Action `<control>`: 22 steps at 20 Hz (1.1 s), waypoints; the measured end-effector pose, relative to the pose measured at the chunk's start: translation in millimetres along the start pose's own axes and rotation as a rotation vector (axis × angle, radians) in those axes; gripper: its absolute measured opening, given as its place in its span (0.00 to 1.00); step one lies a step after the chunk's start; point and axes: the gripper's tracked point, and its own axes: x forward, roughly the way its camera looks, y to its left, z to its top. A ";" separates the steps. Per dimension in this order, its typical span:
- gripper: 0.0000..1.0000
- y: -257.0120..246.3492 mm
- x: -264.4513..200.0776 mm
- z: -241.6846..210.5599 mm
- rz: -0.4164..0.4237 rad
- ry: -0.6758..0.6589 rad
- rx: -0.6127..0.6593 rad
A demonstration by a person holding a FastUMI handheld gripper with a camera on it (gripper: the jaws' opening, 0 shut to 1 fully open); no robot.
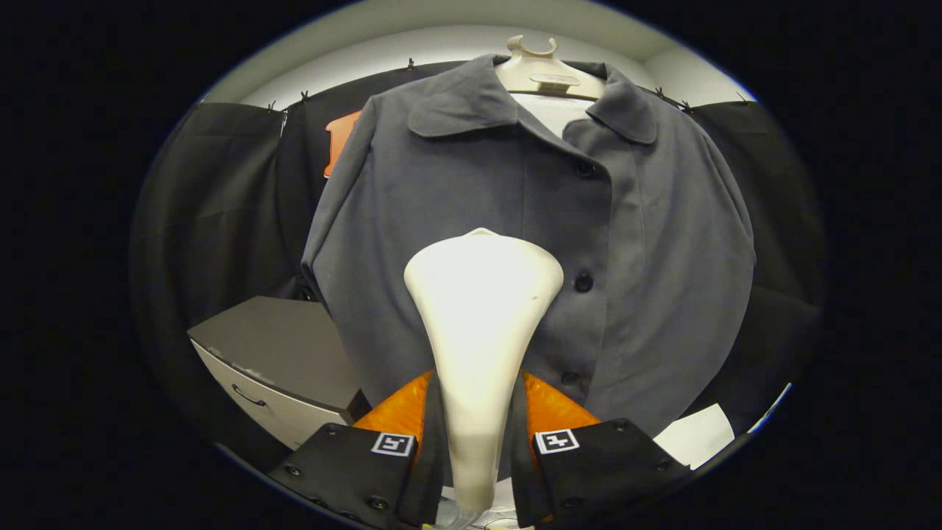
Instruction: Iron the clothes twice with a garment steamer, once on the left side and once on the right side.
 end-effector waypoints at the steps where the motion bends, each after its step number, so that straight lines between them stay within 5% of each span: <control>1: 0.46 -1.2 1.2 -9.3 -0.002 0.016 -0.007; 22: 0.46 -23.1 16.4 -163.5 -0.023 0.256 0.022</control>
